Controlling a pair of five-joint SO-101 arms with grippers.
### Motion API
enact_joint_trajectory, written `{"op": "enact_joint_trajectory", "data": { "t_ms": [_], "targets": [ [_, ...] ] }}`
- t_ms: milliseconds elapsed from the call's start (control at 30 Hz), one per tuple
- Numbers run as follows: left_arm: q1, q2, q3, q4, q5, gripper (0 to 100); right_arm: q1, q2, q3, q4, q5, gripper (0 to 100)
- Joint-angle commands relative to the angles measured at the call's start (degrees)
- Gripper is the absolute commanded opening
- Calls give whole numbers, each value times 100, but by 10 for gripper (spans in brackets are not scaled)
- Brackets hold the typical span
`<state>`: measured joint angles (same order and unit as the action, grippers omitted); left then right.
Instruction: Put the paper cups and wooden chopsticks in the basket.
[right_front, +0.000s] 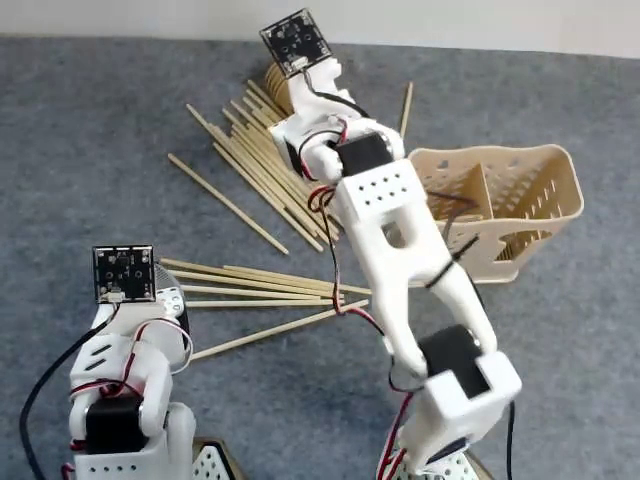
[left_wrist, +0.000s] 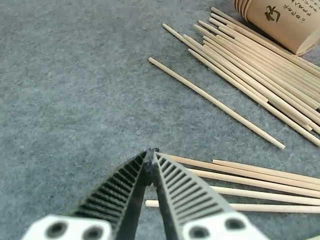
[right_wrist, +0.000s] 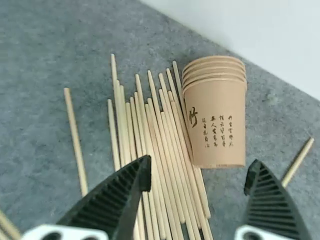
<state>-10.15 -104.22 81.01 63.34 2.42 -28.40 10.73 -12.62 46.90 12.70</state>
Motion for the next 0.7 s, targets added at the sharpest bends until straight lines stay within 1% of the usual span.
{"op": "enact_joint_trajectory", "data": {
  "t_ms": [0, 133, 233, 333, 400, 467, 667],
  "targets": [
    [-57, -66, -101, -105, 44, 7, 84, 409, -110, -488, 18, 295],
    [-57, -66, -101, -114, 44, 7, 207, 1174, -312, -1051, 18, 295],
    [-57, -66, -92, -123, 44, 7, 400, 1868, -743, -1508, -9, 295],
    [-57, -66, -66, -123, 44, 8, 585, 2659, -1516, -1754, -545, 295],
    [-57, -66, -48, -141, 35, 9, 690, 3204, -2185, -1736, -765, 295],
    [-57, -66, -31, -185, 35, 9, 752, 3723, -2844, -1675, -756, 295],
    [-57, -66, -31, -202, 35, 8, 848, 5007, -4664, -989, -756, 295]
  ]
}}
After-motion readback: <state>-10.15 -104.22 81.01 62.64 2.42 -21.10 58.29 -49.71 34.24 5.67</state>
